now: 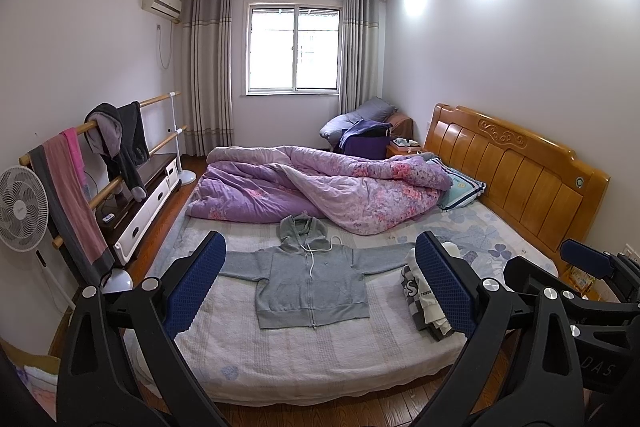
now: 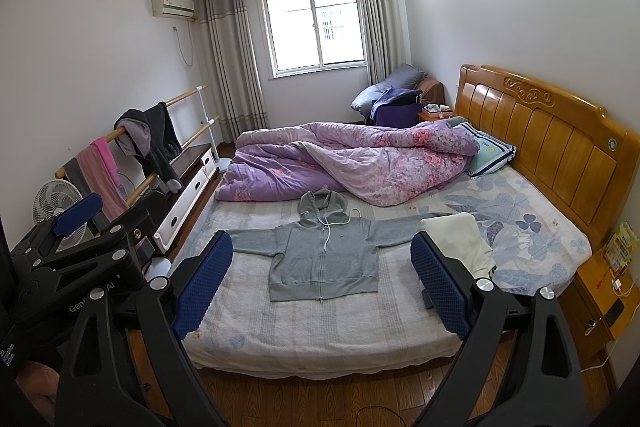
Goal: Fold large clothes
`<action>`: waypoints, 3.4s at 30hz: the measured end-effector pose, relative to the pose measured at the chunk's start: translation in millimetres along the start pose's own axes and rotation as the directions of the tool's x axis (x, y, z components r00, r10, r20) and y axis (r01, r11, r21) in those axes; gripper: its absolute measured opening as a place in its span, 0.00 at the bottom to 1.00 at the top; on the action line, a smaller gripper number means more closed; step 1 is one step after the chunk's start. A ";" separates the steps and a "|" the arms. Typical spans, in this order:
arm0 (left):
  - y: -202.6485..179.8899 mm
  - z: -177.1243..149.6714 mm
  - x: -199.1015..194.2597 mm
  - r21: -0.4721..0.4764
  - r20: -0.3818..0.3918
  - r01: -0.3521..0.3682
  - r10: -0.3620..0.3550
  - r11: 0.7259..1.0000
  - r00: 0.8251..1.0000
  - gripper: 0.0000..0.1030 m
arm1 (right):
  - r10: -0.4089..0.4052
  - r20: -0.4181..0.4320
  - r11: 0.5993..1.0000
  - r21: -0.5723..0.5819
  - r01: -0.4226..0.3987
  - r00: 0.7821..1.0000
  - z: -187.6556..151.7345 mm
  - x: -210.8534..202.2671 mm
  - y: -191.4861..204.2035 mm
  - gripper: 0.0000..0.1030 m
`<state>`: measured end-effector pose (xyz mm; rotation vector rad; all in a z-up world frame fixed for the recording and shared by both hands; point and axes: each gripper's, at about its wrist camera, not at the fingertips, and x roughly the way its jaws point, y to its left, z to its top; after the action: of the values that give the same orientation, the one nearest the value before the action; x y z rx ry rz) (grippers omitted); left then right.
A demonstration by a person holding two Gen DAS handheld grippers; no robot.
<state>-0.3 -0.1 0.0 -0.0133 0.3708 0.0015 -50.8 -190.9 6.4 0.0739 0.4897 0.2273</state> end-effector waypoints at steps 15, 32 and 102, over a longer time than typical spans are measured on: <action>-1.9 -7.2 8.6 -0.002 -0.003 0.004 -0.004 1.000 1.000 0.93 | -0.002 -0.004 1.000 0.003 0.002 1.000 -2.8 4.3 1.8 0.85; 8.4 -27.6 29.0 -0.005 -0.015 0.025 -0.025 1.000 1.000 0.93 | -0.022 -0.012 1.000 0.001 0.022 1.000 -13.1 24.0 18.6 0.85; 252.8 -6.6 540.3 -0.363 -0.449 -0.093 -0.087 0.927 0.889 0.93 | 0.062 -0.396 0.996 -0.028 -0.080 0.916 78.7 556.5 70.8 0.85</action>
<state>500.0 252.0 -205.1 -0.4018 0.8438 0.0747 449.8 6.8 -170.2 0.0016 0.8870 0.3267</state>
